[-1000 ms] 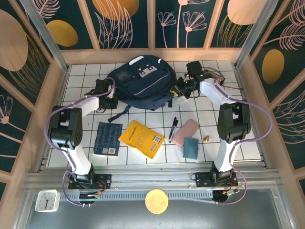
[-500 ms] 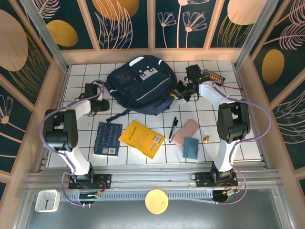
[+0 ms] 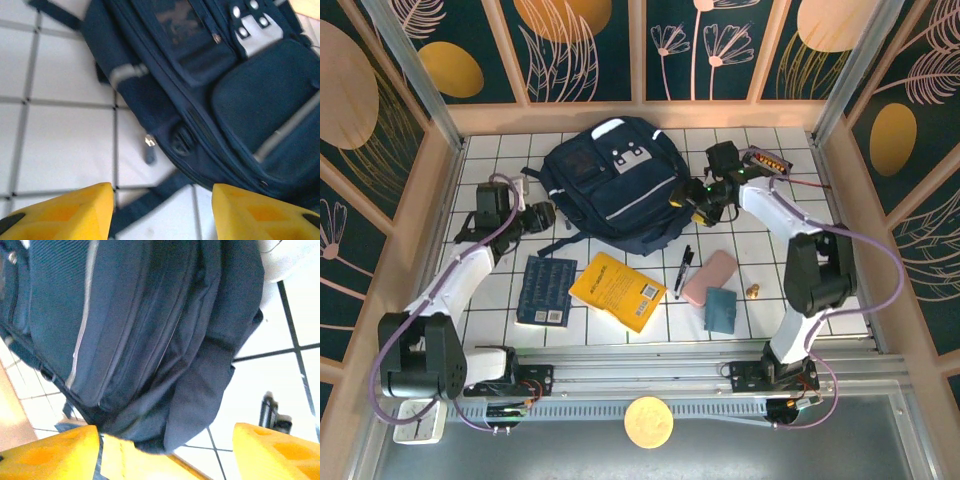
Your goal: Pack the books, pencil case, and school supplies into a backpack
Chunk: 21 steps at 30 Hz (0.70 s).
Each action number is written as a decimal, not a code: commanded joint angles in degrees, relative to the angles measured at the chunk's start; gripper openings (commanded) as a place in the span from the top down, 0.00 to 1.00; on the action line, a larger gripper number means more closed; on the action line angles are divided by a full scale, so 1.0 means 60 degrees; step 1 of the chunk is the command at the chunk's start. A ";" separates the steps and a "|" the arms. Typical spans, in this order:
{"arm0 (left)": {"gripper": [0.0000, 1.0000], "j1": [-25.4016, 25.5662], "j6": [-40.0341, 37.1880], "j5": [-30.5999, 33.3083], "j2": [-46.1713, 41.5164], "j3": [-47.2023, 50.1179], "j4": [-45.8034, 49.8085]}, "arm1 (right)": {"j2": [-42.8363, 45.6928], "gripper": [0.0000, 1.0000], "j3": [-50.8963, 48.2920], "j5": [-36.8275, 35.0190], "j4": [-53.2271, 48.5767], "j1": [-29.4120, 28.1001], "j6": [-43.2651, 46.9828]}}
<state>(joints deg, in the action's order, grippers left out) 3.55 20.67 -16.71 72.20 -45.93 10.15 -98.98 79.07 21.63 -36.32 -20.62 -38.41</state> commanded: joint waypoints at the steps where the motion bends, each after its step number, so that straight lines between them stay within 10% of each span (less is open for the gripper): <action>1: 0.40 0.0075 0.2633 -0.1635 -0.0791 0.0885 0.0782 | 0.1016 0.26 -0.0253 -0.0920 -0.1196 -0.0615 0.1252; 2: 0.31 0.0069 0.3161 -0.2016 -0.1001 0.1141 0.0837 | 0.1176 0.24 -0.0414 -0.0643 -0.1033 -0.0762 0.1558; 3: 0.03 0.0078 0.3718 -0.2412 -0.1213 0.1439 0.0909 | 0.1287 0.24 -0.0607 -0.0078 -0.0731 -0.0939 0.1975; 12: 0.01 0.0625 0.8112 -0.5017 -0.3373 0.4231 -0.0564 | -0.0832 0.24 -0.0283 0.1260 0.0203 -0.2783 0.4131; 21: 0.01 0.1095 0.8693 -0.4793 -0.3586 0.5078 -0.0508 | -0.1808 0.24 -0.0447 0.1351 0.0741 -0.2869 0.4487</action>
<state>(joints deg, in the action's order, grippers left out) 9.37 63.79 -43.64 50.28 -15.11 5.28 -108.97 76.73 28.60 -33.34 -38.02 -14.39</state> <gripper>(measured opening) 0.988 0.763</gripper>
